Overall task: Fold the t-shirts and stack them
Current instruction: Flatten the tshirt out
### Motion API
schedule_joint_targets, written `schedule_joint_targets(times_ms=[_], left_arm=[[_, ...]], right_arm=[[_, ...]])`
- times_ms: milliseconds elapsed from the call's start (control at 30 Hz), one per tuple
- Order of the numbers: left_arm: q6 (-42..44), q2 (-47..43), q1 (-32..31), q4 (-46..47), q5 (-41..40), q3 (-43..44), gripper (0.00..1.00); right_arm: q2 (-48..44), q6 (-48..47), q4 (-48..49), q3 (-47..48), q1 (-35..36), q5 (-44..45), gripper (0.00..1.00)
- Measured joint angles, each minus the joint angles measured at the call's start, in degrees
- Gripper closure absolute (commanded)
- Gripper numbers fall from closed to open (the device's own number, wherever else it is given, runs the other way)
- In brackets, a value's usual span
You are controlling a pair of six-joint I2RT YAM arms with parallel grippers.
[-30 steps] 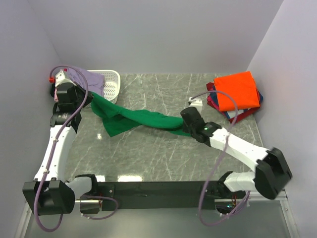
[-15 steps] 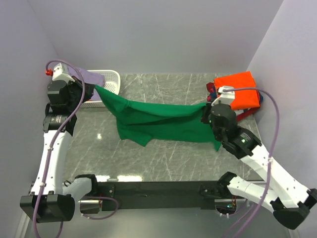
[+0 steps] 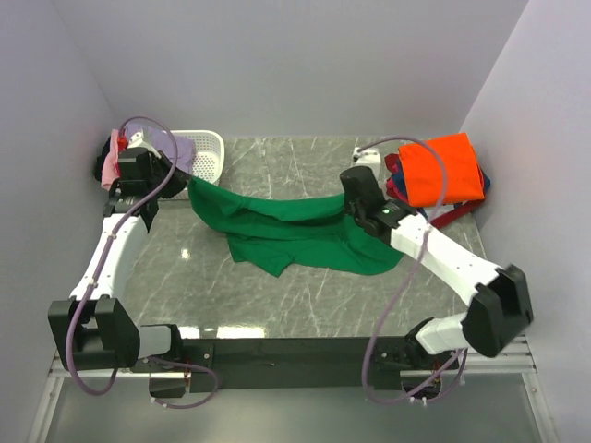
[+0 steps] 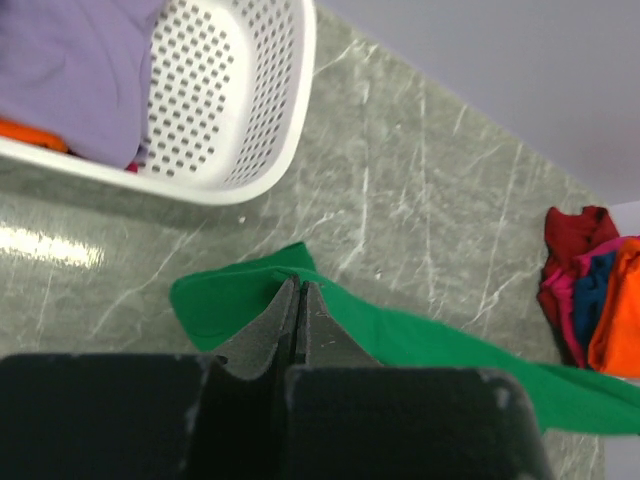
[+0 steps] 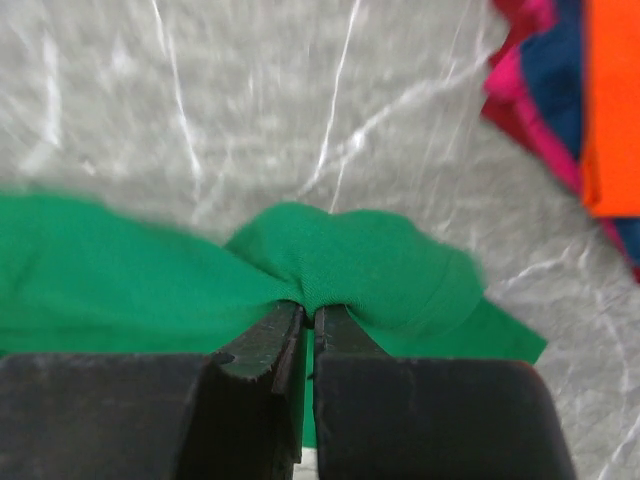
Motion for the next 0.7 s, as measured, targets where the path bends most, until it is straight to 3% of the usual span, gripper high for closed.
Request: schedule_joint_targets(times_ms=[167, 533, 700], left_arm=[[-0.59, 0.5, -0.13, 0.39, -0.35, -1.66, 0.99], [-0.98, -2.34, -0.26, 1.01, -0.42, -1.66, 0.99], [-0.74, -5.35, -0.28, -2.08, -0.35, 4.11, 0.99]], right_arm=[[3.67, -0.09, -0.72, -0.33, -0.09, -1.95, 1.0], [-7.23, -1.46, -0.33, -0.42, -0.22, -1.95, 1.0], [-11.65, -4.2, -0.72, 1.22, -0.22, -0.35, 1.0]])
